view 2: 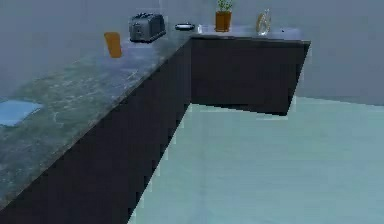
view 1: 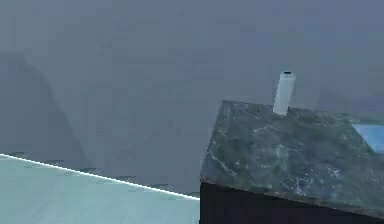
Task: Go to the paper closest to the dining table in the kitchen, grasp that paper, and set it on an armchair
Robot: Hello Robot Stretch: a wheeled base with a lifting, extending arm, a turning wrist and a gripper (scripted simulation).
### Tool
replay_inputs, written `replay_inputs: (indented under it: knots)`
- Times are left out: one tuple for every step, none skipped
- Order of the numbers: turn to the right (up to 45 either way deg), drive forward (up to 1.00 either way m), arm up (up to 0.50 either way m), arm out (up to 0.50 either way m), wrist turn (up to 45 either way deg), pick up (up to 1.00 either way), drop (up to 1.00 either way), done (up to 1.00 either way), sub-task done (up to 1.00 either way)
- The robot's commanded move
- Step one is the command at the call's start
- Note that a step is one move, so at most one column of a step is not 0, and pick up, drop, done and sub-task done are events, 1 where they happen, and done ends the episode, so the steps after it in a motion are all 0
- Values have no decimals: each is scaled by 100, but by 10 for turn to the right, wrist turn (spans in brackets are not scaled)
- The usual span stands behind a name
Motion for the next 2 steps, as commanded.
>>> replay_inputs:
  knots:
    - [450,0,0,0,0,0,0,0,0]
    - [120,0,0,0,0,0,0,0,0]
